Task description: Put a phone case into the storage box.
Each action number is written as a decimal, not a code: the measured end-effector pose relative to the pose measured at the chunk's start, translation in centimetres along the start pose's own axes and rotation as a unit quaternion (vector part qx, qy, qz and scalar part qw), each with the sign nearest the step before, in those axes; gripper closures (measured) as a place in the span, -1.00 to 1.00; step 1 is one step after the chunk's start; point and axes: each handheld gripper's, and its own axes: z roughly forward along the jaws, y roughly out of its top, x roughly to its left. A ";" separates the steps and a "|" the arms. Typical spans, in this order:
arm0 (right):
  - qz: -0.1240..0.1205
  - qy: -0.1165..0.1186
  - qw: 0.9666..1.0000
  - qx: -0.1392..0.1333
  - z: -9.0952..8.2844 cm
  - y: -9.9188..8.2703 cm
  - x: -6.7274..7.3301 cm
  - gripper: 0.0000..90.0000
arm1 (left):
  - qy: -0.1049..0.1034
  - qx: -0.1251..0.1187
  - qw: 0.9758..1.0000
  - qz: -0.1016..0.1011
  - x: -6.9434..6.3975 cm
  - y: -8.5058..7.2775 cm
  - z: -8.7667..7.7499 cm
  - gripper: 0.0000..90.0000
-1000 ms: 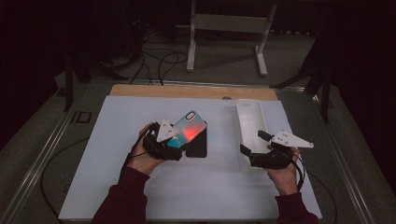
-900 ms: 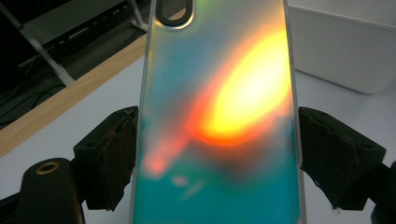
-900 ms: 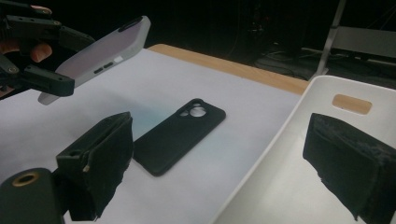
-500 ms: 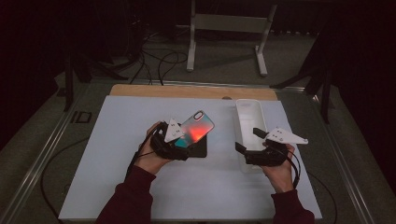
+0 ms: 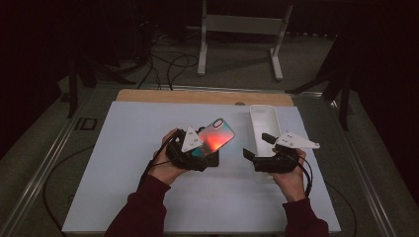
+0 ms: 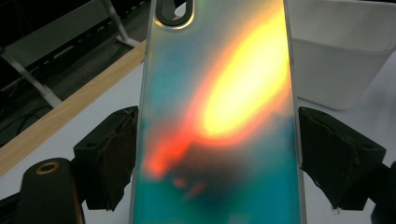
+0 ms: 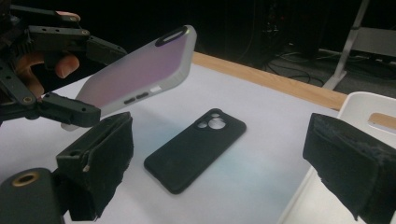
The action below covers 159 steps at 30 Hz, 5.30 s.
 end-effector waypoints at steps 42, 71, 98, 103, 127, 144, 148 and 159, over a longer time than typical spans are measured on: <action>0.025 0.036 0.999 0.009 2.0 0.9 1.1 -0.78 | -0.028 -0.026 0.999 0.030 -3.2 1.8 1.6 -0.62; 0.112 0.102 0.988 0.035 2.6 1.1 1.2 0.48 | -0.033 -0.030 0.999 0.027 -4.0 2.0 2.3 -0.62; 0.070 0.085 0.994 0.028 2.4 1.4 1.7 0.93 | -0.045 -0.017 0.999 -0.019 -2.7 0.9 2.3 -0.70; 0.069 0.085 0.994 0.027 2.2 1.5 1.4 0.93 | -0.050 -0.020 0.998 -0.028 -2.2 0.8 2.0 -0.69; 0.040 0.126 0.991 0.014 1.0 2.6 1.4 0.93 | -0.101 -0.018 0.994 -0.038 -1.5 0.4 1.6 -0.71; 0.014 0.194 0.981 0.007 1.1 3.0 2.5 0.93 | -0.172 -0.018 0.984 -0.028 -2.2 0.4 2.1 -0.67; 0.010 0.203 0.979 0.007 1.1 3.0 2.7 0.93 | -0.183 -0.019 0.983 -0.024 -2.4 0.3 2.1 -0.59; 0.007 0.202 0.979 0.003 0.8 2.8 2.1 0.90 | -0.183 -0.031 0.983 -0.012 -2.2 0.1 1.6 0.00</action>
